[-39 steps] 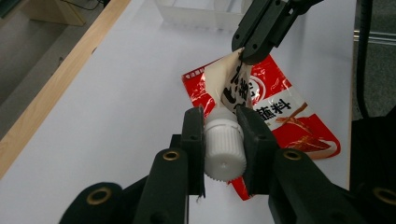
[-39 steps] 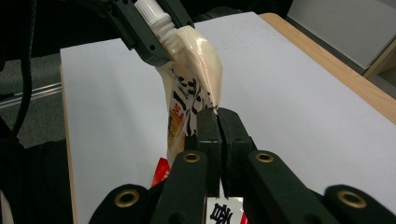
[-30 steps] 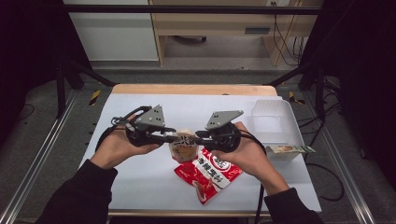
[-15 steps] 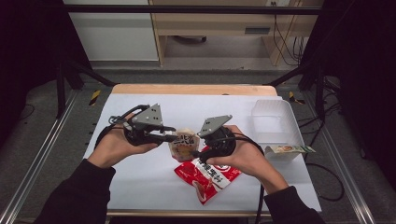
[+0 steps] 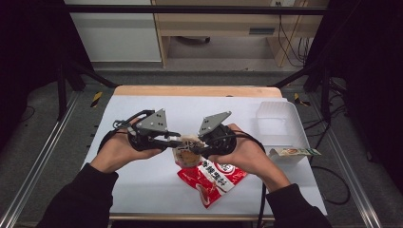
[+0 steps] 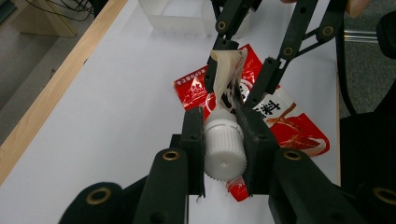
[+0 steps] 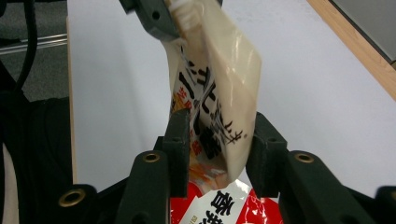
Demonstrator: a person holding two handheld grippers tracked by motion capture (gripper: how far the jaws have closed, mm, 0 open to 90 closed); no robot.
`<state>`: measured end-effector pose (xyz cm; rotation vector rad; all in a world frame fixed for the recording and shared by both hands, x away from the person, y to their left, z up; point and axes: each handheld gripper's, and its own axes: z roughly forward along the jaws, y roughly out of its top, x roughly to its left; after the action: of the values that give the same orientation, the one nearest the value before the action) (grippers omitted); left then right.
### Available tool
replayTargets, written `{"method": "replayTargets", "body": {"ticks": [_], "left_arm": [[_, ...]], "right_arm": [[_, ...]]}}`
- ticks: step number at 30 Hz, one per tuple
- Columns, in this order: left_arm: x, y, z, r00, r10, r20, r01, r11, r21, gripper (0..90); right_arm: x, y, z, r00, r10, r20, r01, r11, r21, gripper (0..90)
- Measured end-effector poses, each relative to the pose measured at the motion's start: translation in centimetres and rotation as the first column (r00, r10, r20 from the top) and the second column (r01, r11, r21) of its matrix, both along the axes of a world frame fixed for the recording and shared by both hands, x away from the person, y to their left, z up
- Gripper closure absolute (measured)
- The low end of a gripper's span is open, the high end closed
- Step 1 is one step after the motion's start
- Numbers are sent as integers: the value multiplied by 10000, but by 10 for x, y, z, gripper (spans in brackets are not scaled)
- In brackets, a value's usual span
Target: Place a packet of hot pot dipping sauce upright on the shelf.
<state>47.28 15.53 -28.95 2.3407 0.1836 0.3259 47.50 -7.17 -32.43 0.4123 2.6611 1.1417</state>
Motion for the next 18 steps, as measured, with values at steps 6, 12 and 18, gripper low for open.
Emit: {"method": "replayTargets", "body": {"ticks": [6,12,18], "left_arm": [[0,-1,-2,10000,4,-23,-4,10000,61,738],[0,-2,-4,10000,-1,-26,1,9999,140,737],[1,-1,-5,10000,59,-75,-59,10000,37,735]], "right_arm": [[-1,0,7,9999,-36,123,38,9999,-152,682],[-1,5,14,9997,31,252,-16,9982,-600,736],[0,7,16,9998,-92,194,107,9969,-783,845]]}}
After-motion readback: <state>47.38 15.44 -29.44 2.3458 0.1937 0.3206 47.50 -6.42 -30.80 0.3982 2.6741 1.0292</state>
